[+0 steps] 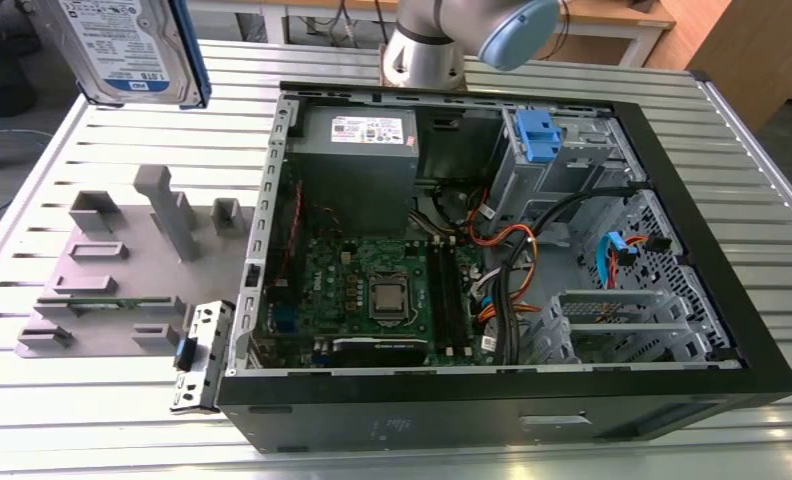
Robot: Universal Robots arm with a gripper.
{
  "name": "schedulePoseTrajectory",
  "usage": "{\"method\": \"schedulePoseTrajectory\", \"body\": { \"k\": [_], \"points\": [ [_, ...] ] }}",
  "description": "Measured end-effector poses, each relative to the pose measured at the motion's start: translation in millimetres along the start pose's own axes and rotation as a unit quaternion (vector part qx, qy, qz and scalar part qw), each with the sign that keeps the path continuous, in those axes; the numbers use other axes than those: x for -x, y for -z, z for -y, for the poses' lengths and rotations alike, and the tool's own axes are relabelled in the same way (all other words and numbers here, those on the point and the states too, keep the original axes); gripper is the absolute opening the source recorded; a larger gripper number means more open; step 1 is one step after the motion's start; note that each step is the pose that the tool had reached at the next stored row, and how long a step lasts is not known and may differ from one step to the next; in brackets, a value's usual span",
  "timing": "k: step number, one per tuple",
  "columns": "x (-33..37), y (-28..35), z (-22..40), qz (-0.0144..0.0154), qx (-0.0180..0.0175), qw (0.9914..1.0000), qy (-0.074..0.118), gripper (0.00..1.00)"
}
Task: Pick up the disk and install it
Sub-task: 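Pick up the disk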
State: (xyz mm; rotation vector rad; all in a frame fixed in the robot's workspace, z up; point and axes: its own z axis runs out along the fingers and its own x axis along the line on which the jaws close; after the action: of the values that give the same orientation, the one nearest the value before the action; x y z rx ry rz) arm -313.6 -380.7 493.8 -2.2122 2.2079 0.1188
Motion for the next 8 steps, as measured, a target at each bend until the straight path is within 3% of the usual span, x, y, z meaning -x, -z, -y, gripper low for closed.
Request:
{"method": "schedulePoseTrajectory", "body": {
  "k": [8],
  "points": [
    [0.0,0.4,9.5,0.0000,0.0000,1.00000,0.000,0.35]
  ]
}}
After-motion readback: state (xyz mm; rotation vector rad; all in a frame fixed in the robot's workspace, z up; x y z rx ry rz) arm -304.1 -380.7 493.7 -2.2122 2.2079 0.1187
